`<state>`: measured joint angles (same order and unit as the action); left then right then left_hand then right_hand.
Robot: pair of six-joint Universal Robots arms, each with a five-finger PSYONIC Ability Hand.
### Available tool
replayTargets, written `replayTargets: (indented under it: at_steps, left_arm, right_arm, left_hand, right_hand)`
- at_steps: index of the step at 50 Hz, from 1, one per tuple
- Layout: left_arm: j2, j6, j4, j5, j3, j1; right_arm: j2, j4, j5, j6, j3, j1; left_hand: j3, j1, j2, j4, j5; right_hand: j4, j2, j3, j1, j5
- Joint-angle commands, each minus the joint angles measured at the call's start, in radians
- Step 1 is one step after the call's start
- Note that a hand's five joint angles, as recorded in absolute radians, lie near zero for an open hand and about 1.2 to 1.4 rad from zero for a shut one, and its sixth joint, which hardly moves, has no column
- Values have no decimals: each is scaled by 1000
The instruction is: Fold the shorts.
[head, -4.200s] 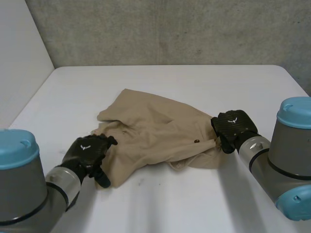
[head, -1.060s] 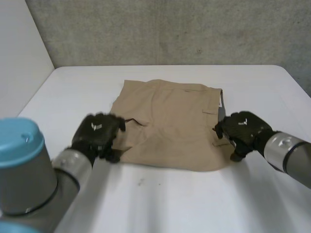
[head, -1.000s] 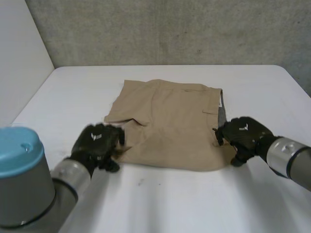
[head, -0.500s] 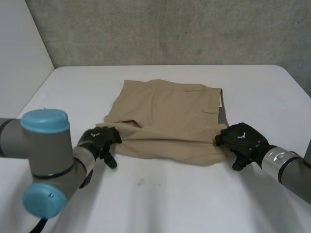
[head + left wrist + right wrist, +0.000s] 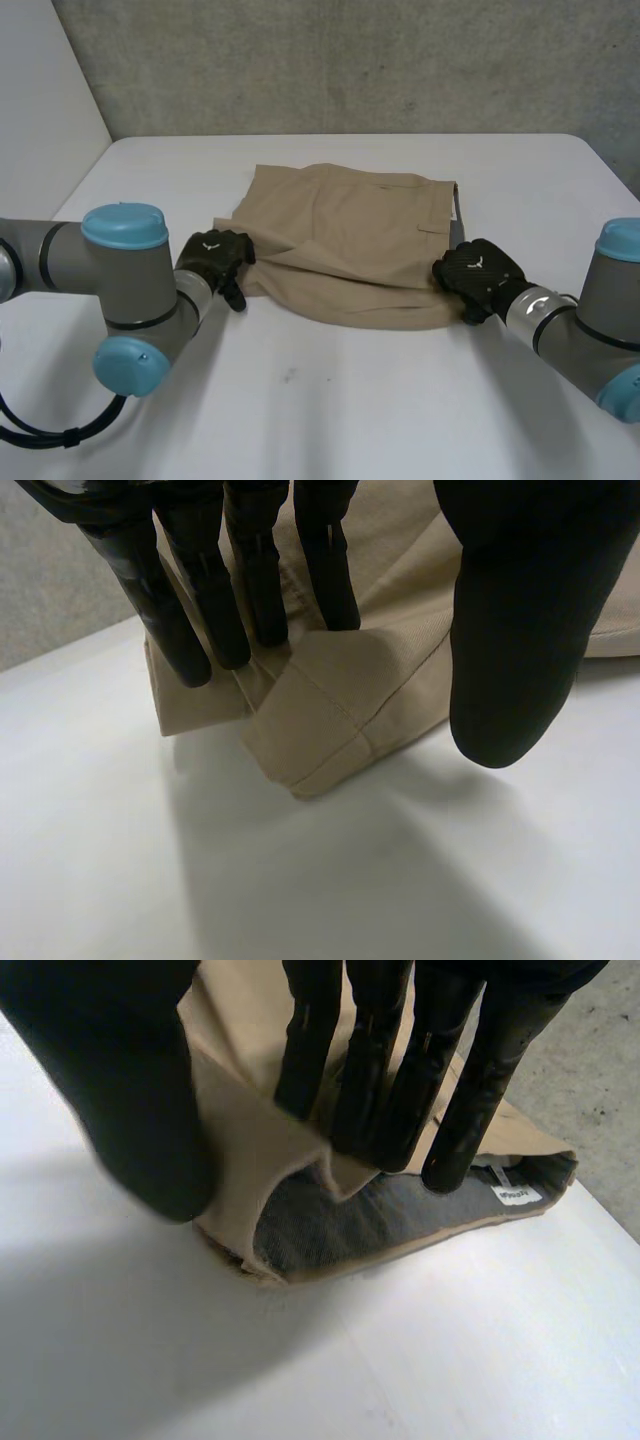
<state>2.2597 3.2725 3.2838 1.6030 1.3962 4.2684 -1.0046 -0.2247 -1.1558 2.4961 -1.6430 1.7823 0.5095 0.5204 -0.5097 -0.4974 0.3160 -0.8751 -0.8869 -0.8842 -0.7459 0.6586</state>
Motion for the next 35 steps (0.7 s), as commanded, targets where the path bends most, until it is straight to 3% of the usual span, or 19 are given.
replayTargets:
  at_steps: [1, 8, 21, 25, 26, 27, 30, 35]
  left_arm:
    - [9, 24, 68, 0, -11, -1]
    - [15, 90, 137, 0, -13, -2]
    - [64, 134, 155, 0, -37, -1]
    - [63, 130, 151, -5, -26, -5]
    - [63, 130, 151, -5, -25, -7]
    - [61, 130, 146, -5, -22, -7]
    - [49, 130, 123, -5, -11, -9]
    - [-63, 141, -59, -2, 18, -12]
  right_arm:
    - [18, -2, -53, 37, 52, 6]
    - [-29, 5, -131, 131, 55, 8]
    - [-55, 10, -142, 241, 52, 29]
    - [-54, 10, -142, 242, 51, 40]
    - [-54, 10, -143, 242, 52, 46]
    - [-54, 10, -146, 242, 52, 49]
    - [-58, 11, -165, 241, 51, 57]
    - [-94, 51, -203, 238, 46, 58]
  left_hand:
    - [36, 25, -36, -48, 55]
    - [36, 25, -36, -48, 55]
    - [68, 57, -68, -80, 87]
    - [294, 283, -293, -306, 313]
    - [381, 370, -381, -393, 400]
    - [618, 607, -617, -630, 637]
    - [857, 846, -857, -869, 876]
    - [887, 876, -887, -899, 906]
  right_hand:
    - [-521, -509, -512, -650, 563]
    - [-521, -509, -512, -650, 563]
    - [-521, -509, -512, -650, 563]
    - [-521, -509, -512, -650, 563]
    - [-521, -509, -512, -650, 563]
    - [-521, -509, -512, -650, 563]
    - [-521, -509, -512, -650, 563]
    - [-521, -509, -512, -650, 563]
